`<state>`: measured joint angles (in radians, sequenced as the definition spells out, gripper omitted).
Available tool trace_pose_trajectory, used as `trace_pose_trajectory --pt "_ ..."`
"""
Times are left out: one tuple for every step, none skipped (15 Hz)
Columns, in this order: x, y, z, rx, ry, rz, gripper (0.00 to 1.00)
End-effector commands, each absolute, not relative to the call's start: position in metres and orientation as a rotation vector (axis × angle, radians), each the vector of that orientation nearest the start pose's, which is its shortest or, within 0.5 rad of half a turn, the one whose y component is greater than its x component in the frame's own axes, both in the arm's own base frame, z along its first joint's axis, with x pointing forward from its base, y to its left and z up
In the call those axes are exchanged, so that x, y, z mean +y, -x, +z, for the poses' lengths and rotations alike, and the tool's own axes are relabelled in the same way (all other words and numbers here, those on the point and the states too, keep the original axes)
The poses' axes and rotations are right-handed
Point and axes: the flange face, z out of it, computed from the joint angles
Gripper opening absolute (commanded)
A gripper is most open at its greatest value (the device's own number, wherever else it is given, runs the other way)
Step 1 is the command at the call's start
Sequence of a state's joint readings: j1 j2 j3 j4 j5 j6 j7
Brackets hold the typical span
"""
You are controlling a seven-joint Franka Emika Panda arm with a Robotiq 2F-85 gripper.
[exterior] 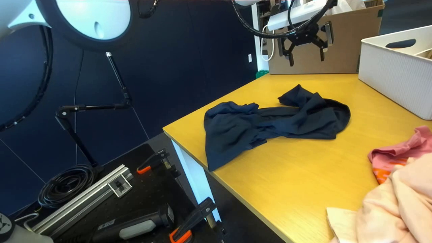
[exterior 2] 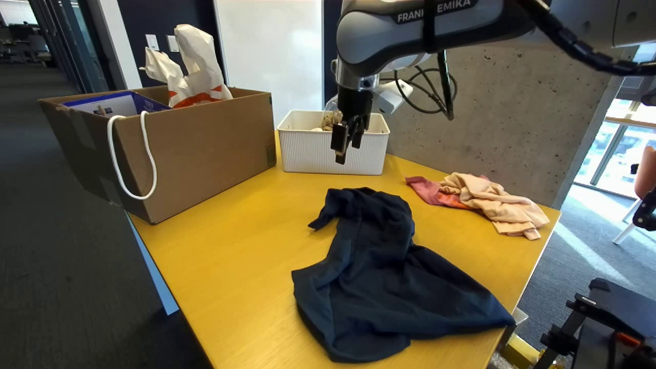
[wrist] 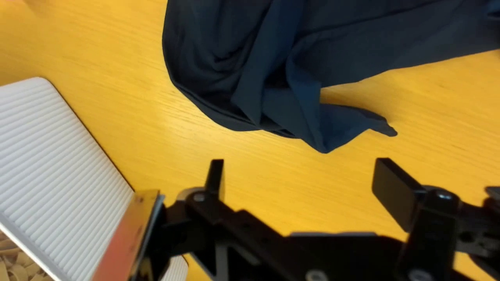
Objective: Stretch out the black shirt
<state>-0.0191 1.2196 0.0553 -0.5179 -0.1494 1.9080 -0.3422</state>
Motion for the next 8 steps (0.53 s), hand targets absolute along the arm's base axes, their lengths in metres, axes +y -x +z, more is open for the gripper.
trace_pose_trajectory --pt "-0.002 -0.816 0.313 -0.369 3.215 -0.194 1.0" --pt "-0.004 -0.814 0.314 -0.289 3.223 -0.167 1.0" --pt "-0.009 -0.812 0.312 -0.211 3.228 -0.14 1.0" --pt "-0.012 -0.81 0.31 -0.128 3.23 -0.105 1.0" --pt "-0.016 -0.807 0.304 -0.048 3.231 -0.063 1.0" --pt "-0.019 -0.804 0.299 0.025 3.232 -0.015 1.0" --pt "-0.021 -0.802 0.295 0.106 3.229 0.017 1.0" --pt "-0.023 -0.799 0.291 0.166 3.228 0.048 1.0"
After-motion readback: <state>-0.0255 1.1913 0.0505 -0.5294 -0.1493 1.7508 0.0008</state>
